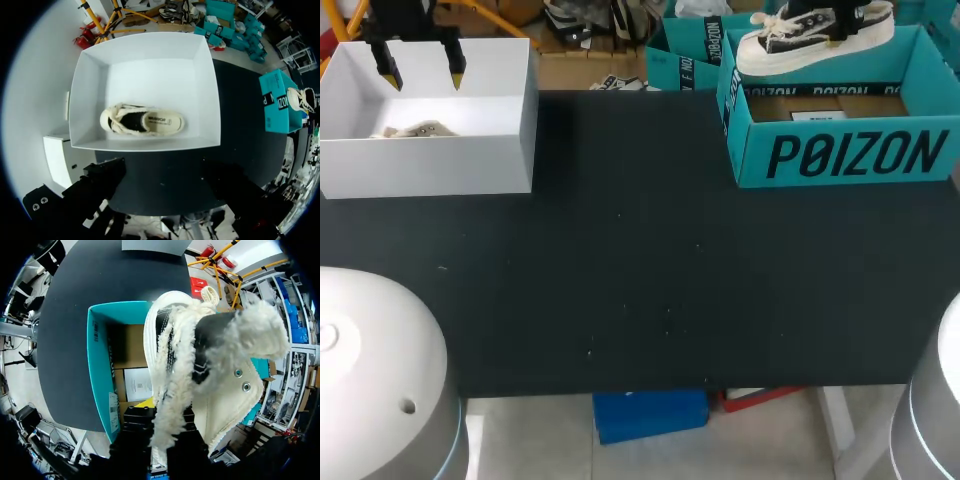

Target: Take the shoe out of the shoebox, open the shoe tongue, remove and reinsert the insole, then place the shoe into the shoebox

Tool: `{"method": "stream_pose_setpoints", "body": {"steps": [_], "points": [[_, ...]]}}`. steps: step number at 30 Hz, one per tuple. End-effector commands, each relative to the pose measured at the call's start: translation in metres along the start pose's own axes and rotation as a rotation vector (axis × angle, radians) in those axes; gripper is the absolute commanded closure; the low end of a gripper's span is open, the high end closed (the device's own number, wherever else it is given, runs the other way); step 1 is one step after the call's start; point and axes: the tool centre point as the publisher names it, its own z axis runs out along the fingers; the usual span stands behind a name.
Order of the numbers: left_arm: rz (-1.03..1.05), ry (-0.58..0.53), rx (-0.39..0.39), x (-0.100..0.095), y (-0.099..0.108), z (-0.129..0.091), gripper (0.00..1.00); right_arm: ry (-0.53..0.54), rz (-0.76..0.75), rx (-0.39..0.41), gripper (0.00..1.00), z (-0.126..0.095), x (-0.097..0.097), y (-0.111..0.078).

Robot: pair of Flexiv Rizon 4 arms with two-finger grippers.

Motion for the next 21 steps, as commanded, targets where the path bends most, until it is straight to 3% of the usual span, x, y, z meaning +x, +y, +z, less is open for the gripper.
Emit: {"method": "stream_pose_setpoints", "body": {"steps": [1,11,19,21], "points": [[0.0,-0.002,-0.002,0.0,0.0,-0.001,0.0,-0.158,-0.01,0.006,1.0,-0.051,0.029,0.007],[0.0,-0.002,-0.002,0.0,0.0,-0.001,0.0,-0.206,-0.029,-0.019,1.0,-0.084,0.089,0.057],[0.0,-0.002,-0.002,0.0,0.0,-0.001,0.0,-0.231,0.001,-0.021,1.0,-0.103,0.134,0.136],[0.0,-0.002,-0.002,0.0,0.0,-0.001,0.0,-0.228,0.018,-0.024,1.0,-0.104,0.147,0.163]]}}
